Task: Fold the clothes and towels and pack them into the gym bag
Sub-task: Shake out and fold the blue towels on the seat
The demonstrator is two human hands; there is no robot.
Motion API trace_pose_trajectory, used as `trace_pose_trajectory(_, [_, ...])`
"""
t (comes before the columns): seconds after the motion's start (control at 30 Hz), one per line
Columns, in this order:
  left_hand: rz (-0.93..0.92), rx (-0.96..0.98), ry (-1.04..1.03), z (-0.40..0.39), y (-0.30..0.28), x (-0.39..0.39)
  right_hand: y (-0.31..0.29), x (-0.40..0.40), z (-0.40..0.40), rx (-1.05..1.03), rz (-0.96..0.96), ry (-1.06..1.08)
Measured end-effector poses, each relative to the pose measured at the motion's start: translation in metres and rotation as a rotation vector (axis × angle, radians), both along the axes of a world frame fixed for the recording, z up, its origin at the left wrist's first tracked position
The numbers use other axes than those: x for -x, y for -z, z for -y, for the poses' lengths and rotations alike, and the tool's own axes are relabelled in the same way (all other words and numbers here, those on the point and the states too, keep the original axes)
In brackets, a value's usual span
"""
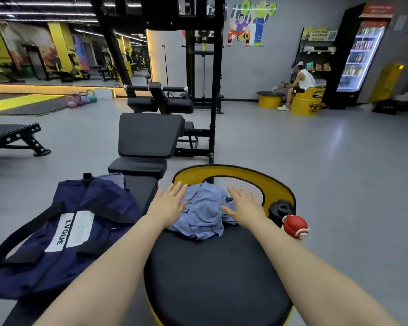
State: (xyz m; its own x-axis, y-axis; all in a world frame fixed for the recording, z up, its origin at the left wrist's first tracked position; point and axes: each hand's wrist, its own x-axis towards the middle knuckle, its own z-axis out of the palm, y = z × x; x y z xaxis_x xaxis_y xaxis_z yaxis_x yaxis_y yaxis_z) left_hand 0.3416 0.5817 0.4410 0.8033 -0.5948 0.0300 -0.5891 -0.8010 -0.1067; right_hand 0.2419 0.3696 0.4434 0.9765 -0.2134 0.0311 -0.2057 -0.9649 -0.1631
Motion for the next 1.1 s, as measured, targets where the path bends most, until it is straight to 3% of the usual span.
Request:
trace_pose_trajectory(0.23, [-0.137, -0.058, 0.027, 0.029, 0.049, -0.063, 0.044, -0.066, 0.016, 0.047, -0.084, -0.034])
trace_pose_trajectory(0.53, [-0.395, 0.15, -0.057, 0.069, 0.12, -0.14, 0.103, -0.168, 0.032, 0.046, -0.149, -0.138])
trace_pose_trajectory(0.97, [-0.446, 0.389, -0.205, 0.13, 0.156, -0.198, 0.147, -0.258, 0.049, 0.065, -0.225, -0.271])
trace_pose_trajectory(1.1, [-0.433, 0.464, -0.199, 0.124, 0.143, -0.195, 0.14, -0.258, 0.046, 0.07, -0.127, -0.274])
